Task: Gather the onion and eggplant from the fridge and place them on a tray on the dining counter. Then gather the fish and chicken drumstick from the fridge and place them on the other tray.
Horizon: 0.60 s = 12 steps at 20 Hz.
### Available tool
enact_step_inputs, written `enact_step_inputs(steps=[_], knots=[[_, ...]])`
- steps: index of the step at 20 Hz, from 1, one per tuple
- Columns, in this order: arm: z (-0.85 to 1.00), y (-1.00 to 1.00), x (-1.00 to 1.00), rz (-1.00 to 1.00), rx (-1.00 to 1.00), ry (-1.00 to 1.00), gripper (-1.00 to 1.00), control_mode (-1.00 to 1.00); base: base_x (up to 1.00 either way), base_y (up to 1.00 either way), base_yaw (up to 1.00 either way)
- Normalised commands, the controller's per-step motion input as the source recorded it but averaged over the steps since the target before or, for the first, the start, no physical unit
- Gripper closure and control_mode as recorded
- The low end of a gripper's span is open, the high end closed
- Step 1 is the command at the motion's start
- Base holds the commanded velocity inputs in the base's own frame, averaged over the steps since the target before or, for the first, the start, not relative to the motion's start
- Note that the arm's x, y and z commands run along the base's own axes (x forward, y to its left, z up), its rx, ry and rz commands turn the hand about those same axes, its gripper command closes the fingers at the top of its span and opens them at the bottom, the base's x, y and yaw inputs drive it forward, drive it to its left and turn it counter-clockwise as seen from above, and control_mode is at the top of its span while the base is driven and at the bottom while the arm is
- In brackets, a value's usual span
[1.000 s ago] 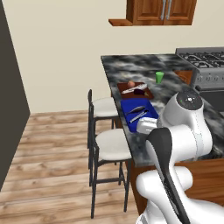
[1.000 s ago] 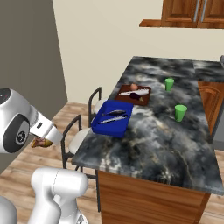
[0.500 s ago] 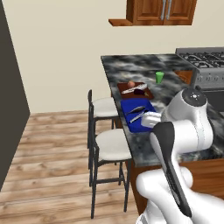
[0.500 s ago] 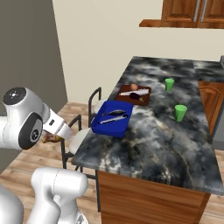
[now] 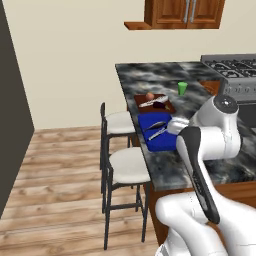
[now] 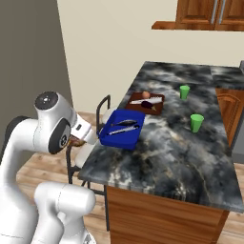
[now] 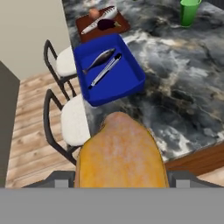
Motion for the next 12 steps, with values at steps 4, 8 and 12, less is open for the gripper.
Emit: enact_step_inputs(steps=[4,8,12], knots=[[0.0,-0.32,0.56,-0.01,0.03,0.0,1.0,-1.0,0.0,0.0,0.0],[-0.01,-0.24,0.64,0.0,0.01,0.05,1.0,-1.0,0.0,0.0,0.0],[-0.18,-0.12,0.66,0.0,0.0,0.07,1.0,-1.0,0.0,0.0,0.0]])
